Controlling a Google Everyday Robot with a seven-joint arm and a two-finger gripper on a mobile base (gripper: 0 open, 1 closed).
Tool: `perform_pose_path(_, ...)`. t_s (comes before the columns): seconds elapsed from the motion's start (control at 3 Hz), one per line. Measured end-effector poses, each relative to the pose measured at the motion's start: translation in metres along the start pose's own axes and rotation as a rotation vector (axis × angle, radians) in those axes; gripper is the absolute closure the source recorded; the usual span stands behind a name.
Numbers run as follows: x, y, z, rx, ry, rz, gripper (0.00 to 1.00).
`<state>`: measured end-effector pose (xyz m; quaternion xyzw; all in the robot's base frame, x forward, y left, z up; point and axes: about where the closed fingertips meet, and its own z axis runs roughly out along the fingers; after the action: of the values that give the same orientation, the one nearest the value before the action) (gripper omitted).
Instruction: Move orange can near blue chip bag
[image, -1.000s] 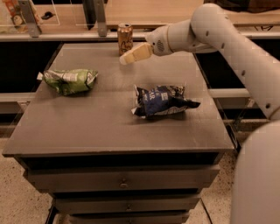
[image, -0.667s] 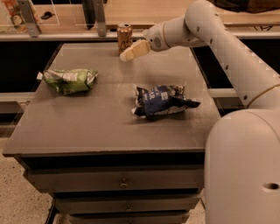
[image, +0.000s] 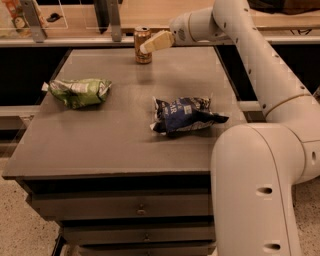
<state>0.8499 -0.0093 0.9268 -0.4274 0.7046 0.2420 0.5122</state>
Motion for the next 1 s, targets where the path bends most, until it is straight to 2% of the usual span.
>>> perform_pose_path(0.33, 0.006, -0.014, 0.010, 0.043, -0.004, 0.039, 0.00)
perform_pose_path(1.0, 0.027, -0.013, 0.034, 0.048, 0.020, 0.098, 0.00)
